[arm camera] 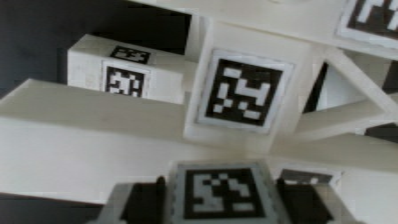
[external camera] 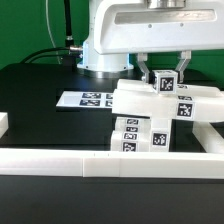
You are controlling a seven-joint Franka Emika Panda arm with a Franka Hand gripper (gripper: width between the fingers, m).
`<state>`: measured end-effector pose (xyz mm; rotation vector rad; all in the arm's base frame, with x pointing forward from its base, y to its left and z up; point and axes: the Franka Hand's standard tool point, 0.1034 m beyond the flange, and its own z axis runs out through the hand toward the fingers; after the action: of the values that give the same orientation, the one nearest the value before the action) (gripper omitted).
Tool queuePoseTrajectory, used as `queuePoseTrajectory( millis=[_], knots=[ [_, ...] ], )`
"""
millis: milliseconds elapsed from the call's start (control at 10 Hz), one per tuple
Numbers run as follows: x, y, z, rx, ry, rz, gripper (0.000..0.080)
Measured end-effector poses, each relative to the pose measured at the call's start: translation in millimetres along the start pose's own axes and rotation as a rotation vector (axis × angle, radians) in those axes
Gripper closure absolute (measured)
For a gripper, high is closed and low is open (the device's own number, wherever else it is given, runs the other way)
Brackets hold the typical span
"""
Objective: Assemble chair
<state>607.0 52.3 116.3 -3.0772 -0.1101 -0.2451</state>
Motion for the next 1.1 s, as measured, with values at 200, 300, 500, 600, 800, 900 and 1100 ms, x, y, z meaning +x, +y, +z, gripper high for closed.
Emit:
queuePoseTrajectory(
  millis=[200, 300, 500, 600, 800, 900, 1100],
  knots=[
    [0.4, 4.8, -0.3, -0.002, 0.002, -0.007, 0.0514],
    [0.4, 4.2, -0.3, -0.002, 0.001, -0.006, 0.0514],
    [0.3, 4.4, -0.3, -0.002, 0.001, 0.02, 0.0514],
    [0.3, 4.5, -0.3, -0.002, 0.001, 0.02, 0.0514],
    [0.4, 4.3, 0.0, 0.006, 0.009, 0.226, 0.0514],
    [1.0, 4.9, 0.1, 0.008, 0.016, 0.337, 0.0514],
    [2.7, 8.1, 1.2, 0.021, 0.032, 0.537, 0.0514]
  ],
)
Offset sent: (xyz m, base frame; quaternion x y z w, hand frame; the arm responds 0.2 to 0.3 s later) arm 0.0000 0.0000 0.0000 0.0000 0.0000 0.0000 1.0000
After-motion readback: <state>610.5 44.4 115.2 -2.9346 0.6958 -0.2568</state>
